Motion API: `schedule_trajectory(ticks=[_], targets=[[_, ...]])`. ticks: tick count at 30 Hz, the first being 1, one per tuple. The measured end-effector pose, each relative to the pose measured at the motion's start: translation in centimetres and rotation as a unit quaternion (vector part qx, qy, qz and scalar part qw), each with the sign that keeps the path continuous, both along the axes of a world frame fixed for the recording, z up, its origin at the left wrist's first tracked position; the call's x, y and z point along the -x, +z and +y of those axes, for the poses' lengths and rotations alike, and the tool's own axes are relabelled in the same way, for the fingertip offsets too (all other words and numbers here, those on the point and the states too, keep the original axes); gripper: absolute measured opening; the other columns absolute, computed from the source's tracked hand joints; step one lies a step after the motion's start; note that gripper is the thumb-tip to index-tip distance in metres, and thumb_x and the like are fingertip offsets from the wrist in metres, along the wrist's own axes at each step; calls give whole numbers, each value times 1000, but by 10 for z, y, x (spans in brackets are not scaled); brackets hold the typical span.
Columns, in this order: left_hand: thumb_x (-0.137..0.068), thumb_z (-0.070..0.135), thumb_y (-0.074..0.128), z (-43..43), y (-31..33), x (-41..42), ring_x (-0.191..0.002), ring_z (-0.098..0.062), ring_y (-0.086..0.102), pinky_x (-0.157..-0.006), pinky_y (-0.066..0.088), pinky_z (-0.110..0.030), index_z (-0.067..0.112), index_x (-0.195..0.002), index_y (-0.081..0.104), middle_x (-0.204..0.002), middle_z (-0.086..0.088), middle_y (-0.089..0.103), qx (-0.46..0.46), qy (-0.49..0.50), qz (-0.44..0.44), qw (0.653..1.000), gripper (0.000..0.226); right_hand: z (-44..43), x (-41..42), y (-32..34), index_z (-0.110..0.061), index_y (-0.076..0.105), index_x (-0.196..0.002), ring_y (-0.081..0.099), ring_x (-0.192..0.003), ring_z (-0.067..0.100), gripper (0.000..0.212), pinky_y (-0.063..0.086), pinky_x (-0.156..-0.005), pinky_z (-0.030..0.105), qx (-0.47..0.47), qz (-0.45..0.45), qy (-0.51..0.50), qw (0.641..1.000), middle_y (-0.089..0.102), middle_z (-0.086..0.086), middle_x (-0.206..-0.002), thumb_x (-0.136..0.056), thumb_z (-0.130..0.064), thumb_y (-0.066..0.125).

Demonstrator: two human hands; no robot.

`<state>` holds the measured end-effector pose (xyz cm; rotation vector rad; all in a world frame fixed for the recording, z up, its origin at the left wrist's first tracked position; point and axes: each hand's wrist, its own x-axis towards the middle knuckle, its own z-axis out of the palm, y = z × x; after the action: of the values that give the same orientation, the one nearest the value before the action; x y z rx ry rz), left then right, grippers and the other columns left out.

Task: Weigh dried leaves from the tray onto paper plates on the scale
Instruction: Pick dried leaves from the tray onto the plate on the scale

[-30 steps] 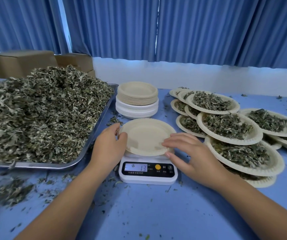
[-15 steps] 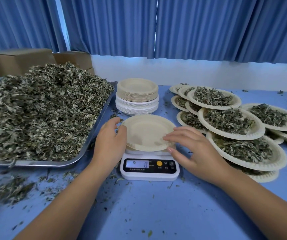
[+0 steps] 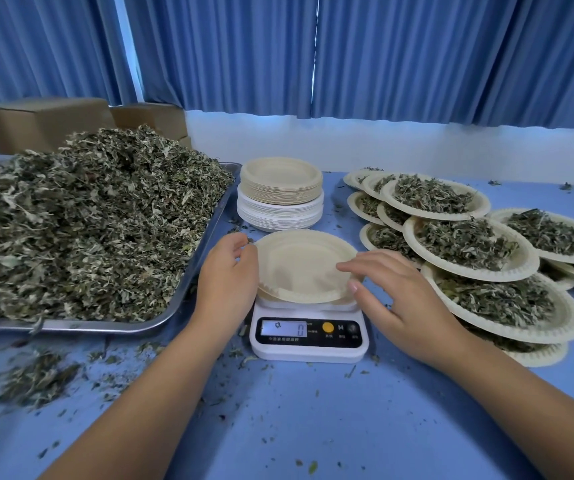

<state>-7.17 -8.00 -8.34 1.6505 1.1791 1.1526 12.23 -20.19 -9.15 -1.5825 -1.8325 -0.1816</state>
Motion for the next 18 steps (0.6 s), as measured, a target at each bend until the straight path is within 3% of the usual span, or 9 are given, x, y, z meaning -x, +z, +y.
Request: schedule_trajectory(ticks=[7, 14, 18], targets=[[-97, 25, 41, -2, 5, 1, -110, -5, 48, -90, 35, -24, 21, -135, 50, -126, 11, 53, 5, -8, -34, 999, 39, 9, 8, 13, -23, 72, -104, 52, -107, 4, 18, 38, -96, 20, -10, 30, -5, 1000, 63, -15, -103, -96, -22, 56], [-98, 26, 38, 6, 6, 3, -112, -8, 53, -99, 40, -32, 24, -119, 60, -121, 8, 58, 57, 10, -119, 991, 30, 68, 53, 48, -28, 70, -102, 48, -97, 2, 17, 30, -79, 14, 69, 6, -3, 998, 60, -18, -97, -92, -28, 57], [-97, 20, 38, 10, 9, 4, -77, -3, 55, -65, 43, -22, 28, -82, 59, -84, 10, 61, 138, 39, -201, 969, 27, 116, 97, 58, -19, 72, -99, 56, -89, 9, 18, 40, -77, 19, 102, -16, 66, 992, 69, -3, -97, -88, -16, 59]])
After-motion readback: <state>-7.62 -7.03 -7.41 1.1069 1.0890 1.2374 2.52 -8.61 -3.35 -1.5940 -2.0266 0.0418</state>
